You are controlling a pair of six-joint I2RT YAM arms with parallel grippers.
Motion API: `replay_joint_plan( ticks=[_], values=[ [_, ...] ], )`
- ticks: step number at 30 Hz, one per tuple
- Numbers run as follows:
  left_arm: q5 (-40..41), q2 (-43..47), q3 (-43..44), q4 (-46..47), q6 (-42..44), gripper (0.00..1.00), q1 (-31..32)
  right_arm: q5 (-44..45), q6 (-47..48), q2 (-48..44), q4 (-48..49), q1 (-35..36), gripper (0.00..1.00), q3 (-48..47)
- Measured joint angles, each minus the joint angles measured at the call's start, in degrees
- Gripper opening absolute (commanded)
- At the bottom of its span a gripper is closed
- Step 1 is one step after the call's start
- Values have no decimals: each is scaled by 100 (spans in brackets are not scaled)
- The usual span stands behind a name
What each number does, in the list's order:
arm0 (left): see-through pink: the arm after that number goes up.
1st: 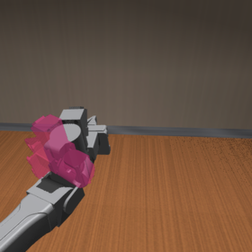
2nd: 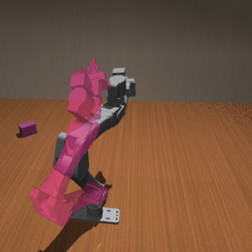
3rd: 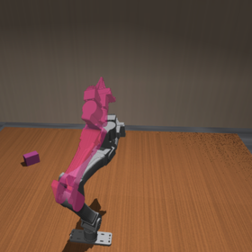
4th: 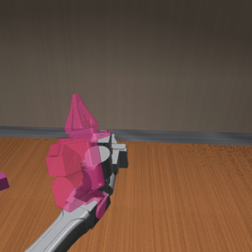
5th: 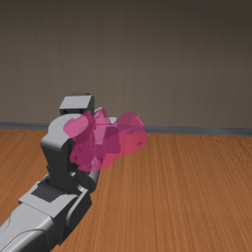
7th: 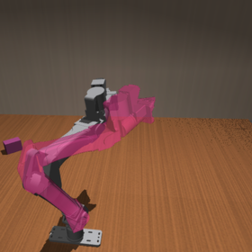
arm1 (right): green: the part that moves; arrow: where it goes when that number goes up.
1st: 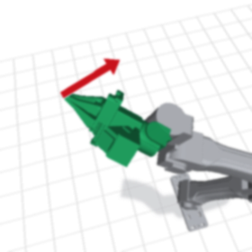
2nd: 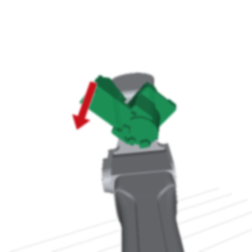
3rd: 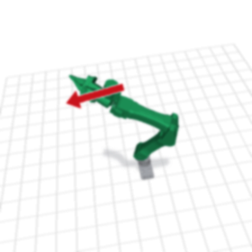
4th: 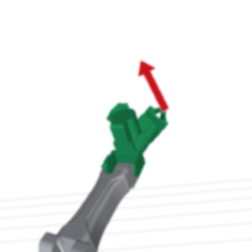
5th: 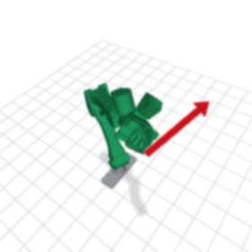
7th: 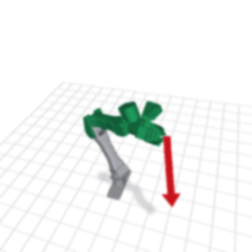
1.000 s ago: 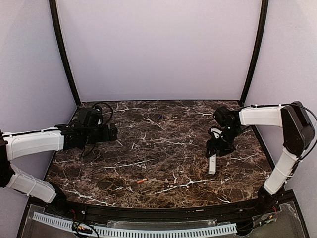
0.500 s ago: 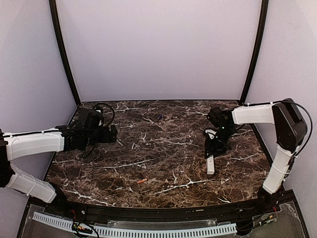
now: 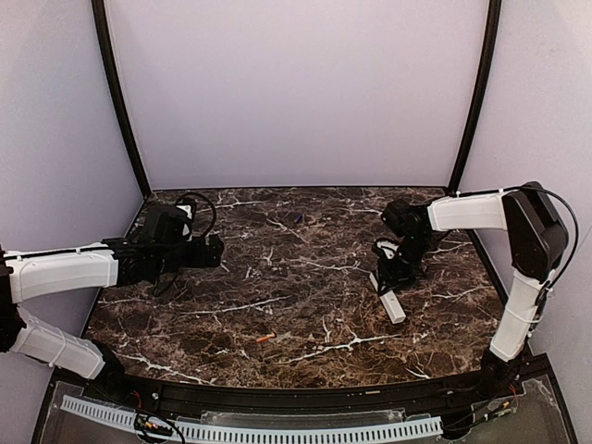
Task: Load the batteries into the remote control
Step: Pick up the remote control without batteries from the center of the board.
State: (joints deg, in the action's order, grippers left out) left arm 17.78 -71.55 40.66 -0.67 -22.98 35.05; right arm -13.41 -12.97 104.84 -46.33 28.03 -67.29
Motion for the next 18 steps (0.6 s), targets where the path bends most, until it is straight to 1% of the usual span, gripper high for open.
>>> replay_joint_plan(
  ticks=[2,4,10,15,18],
  values=[
    [-52,0,0,28,20,100,0,-28,46,15,4,0,37,-2],
    [-98,-2,2,28,35,100,4,-39,90,57,26,0,37,0],
    [-229,-2,2,28,59,100,22,-46,199,94,44,0,27,-31],
    [-339,-13,2,98,94,100,48,-125,269,94,46,0,12,-96],
    [-496,-46,2,216,133,100,59,-417,308,48,127,0,1,-214]
  ],
)
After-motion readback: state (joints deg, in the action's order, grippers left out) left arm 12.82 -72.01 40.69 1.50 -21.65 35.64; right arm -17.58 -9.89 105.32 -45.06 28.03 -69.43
